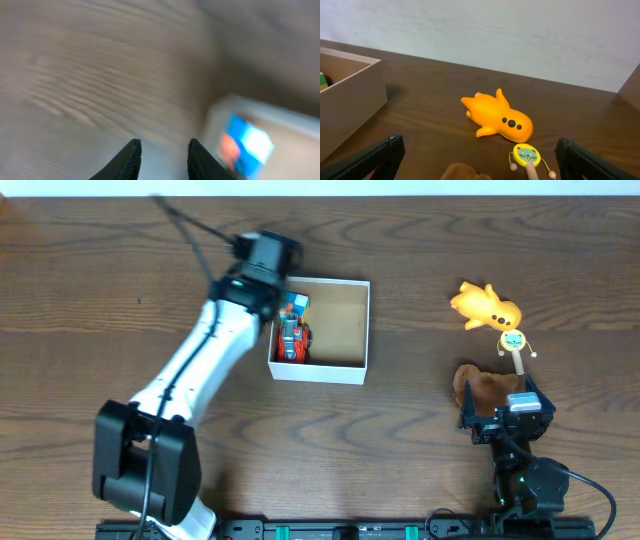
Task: Pack container
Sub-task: 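Withdraw the left gripper from the box to the left side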
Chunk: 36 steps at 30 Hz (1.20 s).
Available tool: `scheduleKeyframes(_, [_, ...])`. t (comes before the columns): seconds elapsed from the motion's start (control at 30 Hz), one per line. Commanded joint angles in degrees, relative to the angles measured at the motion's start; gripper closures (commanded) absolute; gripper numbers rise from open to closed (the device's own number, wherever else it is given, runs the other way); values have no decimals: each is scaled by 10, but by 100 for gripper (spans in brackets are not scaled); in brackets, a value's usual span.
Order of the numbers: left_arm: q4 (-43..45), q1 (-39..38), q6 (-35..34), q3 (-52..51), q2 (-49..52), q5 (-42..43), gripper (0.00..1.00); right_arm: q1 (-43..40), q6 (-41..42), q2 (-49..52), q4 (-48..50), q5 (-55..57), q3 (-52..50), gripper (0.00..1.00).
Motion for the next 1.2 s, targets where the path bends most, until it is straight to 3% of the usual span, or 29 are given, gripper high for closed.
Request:
scheduleKeyframes(0.0, [14, 45, -88, 14, -15, -50, 63, 3, -4, -3, -2, 2, -1, 1])
scheduleKeyframes(0.17, [11, 81, -83, 14, -15, -50, 25, 3, -4, -3, -2, 2, -1, 1])
scheduleKeyframes(0.23, [10, 89, -64, 14, -15, -50, 3, 3, -4, -3, -2, 2, -1, 1])
scheduleKeyframes(1.17, [11, 108, -56, 13, -15, -50, 2, 3, -4, -3, -2, 2, -1, 1])
